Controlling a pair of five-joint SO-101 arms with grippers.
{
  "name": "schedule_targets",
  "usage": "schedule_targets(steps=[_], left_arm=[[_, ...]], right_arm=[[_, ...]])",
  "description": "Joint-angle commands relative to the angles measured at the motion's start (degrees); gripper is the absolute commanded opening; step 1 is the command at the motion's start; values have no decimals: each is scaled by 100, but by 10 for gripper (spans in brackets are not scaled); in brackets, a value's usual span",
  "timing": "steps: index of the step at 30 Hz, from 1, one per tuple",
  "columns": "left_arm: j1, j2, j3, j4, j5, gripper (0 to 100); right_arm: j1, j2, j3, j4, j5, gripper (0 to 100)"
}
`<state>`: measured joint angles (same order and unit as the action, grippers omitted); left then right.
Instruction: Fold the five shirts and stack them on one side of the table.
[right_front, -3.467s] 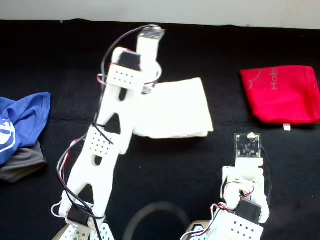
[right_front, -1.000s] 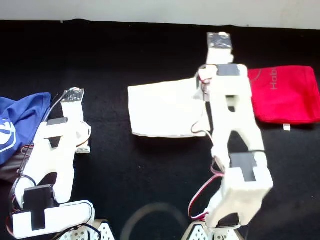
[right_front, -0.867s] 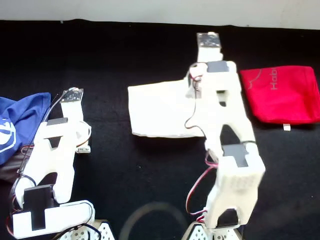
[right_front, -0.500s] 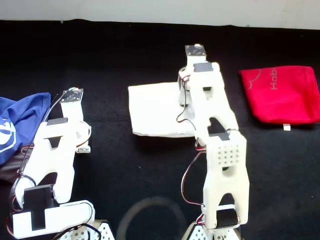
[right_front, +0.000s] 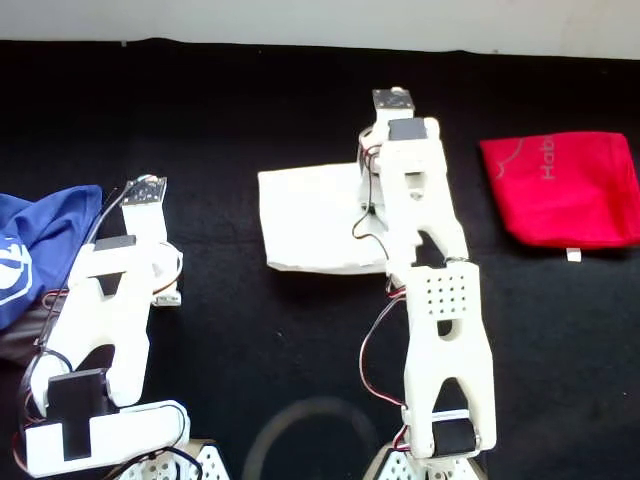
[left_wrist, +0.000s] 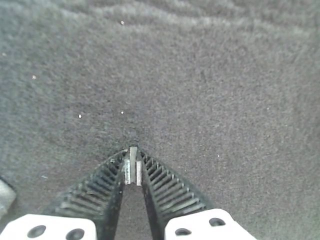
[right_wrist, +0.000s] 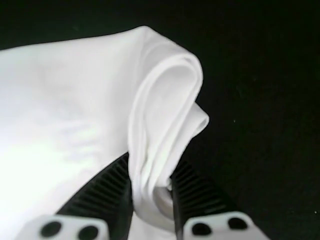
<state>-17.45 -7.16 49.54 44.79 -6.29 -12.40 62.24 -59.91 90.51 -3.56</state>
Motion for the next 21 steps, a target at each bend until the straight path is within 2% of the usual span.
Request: schedule_targets(steps=[1,5,9,12,16,21], left_arm=[[-48,66,-66,-97,44,8],[-48,66,-66,-97,44,8],[-48,66,-66,-97,44,8],[-48,66,-66,-97,44,8],[-48,66,-66,-97,44,8],[-48,66,-66,-105,44,8]], right_arm=[[242,22,-646,479,0,7],[716,22,-1868,998,53,6],[1174,22,-2730,1051,1090,6],[1569,-31,-3108,1059,1486,6],[2026,-655,-2949,1059,2048,6],[2387,-1666,-2018,1042,2840,6]])
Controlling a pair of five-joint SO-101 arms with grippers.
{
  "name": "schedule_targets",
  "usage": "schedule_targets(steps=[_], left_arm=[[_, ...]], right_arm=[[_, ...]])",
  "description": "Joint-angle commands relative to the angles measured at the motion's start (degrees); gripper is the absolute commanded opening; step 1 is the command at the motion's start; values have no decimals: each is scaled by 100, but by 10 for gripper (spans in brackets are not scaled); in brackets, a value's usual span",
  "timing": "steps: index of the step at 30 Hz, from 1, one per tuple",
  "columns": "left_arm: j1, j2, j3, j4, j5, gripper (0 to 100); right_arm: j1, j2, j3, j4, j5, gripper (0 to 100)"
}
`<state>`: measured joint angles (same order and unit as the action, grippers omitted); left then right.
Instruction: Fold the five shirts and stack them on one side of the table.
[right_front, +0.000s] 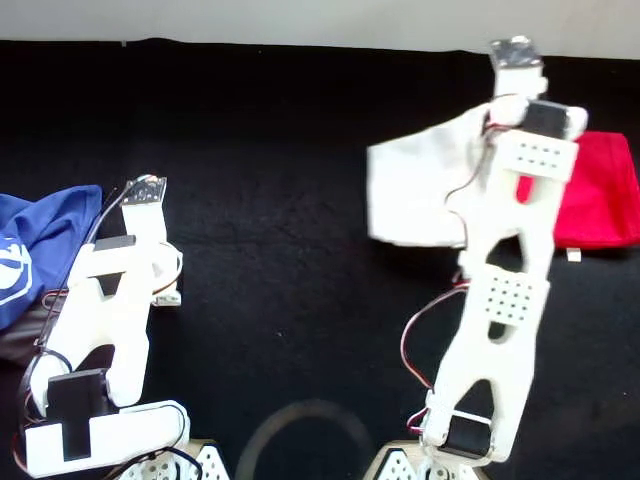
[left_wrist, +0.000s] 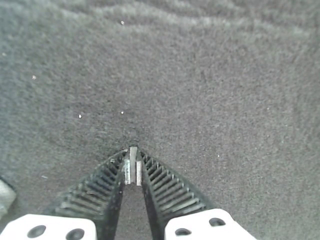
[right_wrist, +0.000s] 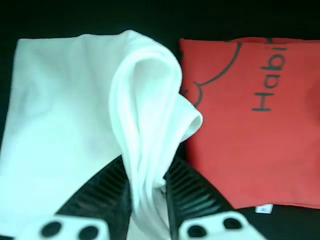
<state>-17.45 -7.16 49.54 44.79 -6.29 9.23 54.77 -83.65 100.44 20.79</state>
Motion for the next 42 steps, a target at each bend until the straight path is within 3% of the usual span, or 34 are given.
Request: schedule_targets(steps=[1,10,17,22,36,42], left_arm=[[-48,66,-66,-105,44,8],[-48,66,-66,-105,44,8],[-48,66,-66,-105,44,8],[-48,66,-66,-105,44,8],[-48,75,-66,-105,53,8],[-48,75,-66,-105,53,8]], right_arm=[[303,-1086,541,40,536,6],[1367,-1684,927,-382,1512,6],[1903,-1631,963,-1314,1574,6],[1965,-1631,1833,-2202,2092,6],[1965,-1622,3873,-5455,2119,6],[2070,-1613,4224,-6053,2119,6]])
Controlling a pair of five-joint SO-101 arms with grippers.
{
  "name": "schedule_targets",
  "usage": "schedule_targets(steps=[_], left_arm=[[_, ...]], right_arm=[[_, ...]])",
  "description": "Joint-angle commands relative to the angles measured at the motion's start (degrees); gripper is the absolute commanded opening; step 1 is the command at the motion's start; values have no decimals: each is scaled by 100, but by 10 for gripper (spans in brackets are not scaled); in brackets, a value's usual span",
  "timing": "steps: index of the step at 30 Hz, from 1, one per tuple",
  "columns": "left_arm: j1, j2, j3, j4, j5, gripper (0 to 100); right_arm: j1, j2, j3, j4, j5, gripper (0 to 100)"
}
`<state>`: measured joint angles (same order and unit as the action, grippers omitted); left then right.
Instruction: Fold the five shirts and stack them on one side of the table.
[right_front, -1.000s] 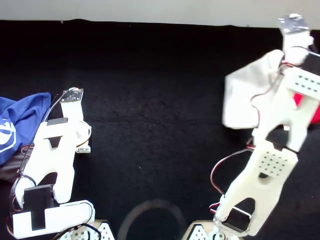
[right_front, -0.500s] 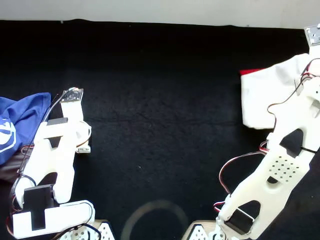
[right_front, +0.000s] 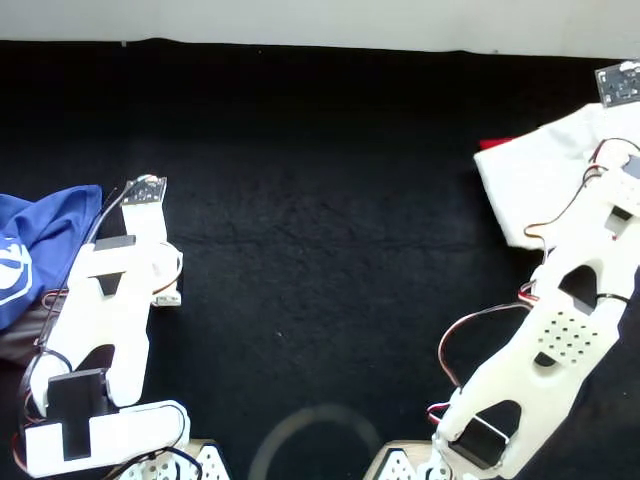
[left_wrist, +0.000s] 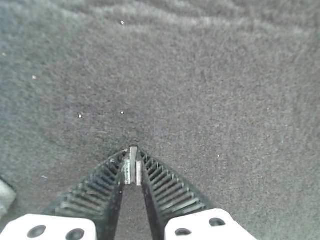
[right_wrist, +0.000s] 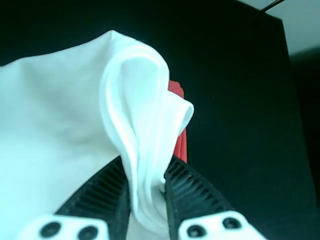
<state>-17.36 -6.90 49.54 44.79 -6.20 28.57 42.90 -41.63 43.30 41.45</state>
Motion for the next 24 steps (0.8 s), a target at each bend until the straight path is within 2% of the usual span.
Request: schedule_targets(steps=[1,4,10,14,16,21,24], left_arm=[[-57,48,-66,-105,44,8],[-57,48,-66,-105,44,8],[-57,48,-66,-105,44,8],[-57,48,-66,-105,44,8],[-57,48,-66,-105,44,8],[-57,48,-66,-105,44,8],[-57,48,-66,-105,44,8]], right_arm=[[171,-426,101,-356,53,6],[242,-224,233,-374,53,6],[488,444,-426,-198,35,14],[479,664,-1033,479,18,140],[418,673,-1367,804,-334,195],[303,664,-2554,998,-1881,200],[251,690,-2993,1007,-2171,199]])
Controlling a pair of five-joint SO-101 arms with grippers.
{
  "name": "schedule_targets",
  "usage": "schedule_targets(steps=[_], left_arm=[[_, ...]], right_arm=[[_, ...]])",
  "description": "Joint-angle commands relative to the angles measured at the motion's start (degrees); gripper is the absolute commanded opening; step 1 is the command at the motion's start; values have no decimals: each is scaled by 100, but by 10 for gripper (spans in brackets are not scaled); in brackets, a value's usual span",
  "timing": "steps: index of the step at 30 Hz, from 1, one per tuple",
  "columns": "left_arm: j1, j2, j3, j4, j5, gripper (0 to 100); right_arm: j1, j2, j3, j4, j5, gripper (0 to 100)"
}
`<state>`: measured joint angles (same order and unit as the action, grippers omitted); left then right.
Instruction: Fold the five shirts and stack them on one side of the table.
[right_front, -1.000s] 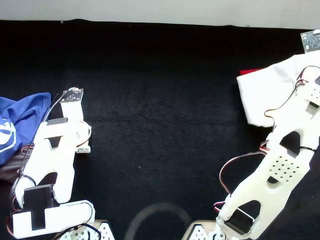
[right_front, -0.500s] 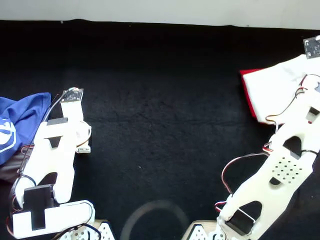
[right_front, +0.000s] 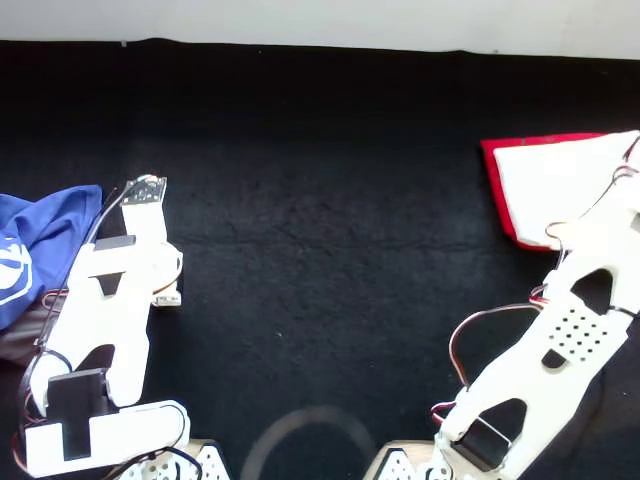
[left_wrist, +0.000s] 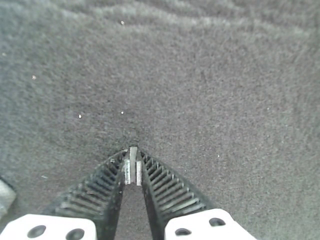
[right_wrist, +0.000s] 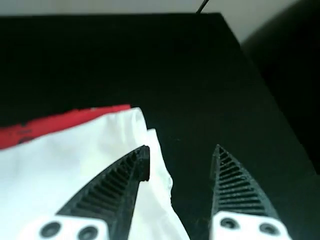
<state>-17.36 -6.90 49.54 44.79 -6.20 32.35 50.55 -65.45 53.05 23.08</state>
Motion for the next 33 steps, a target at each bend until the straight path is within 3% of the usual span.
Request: schedule_targets(steps=[1,3,5,6,10,17,26,30,33], left_arm=[[-57,48,-66,-105,44,8],[-57,48,-66,-105,44,8],[-57,48,-66,-105,44,8],[-57,48,-66,-105,44,8],[-57,48,-66,-105,44,8],[-57,48,-66,-105,44,8],[-57,48,-66,-105,44,8],[-57,48,-66,-105,44,8],[-57,48,-66,-105,44,8]], right_arm=[[-163,-75,-655,84,-334,197],[-207,-75,-655,374,-334,158],[-286,-66,-655,681,-316,22],[-338,-48,-646,769,-246,1],[-400,215,-602,919,105,5],[-31,1182,-602,-312,510,7],[-66,1552,-716,-629,484,7],[-163,1552,-1596,-347,404,7],[-242,1552,-2545,-57,-211,8]])
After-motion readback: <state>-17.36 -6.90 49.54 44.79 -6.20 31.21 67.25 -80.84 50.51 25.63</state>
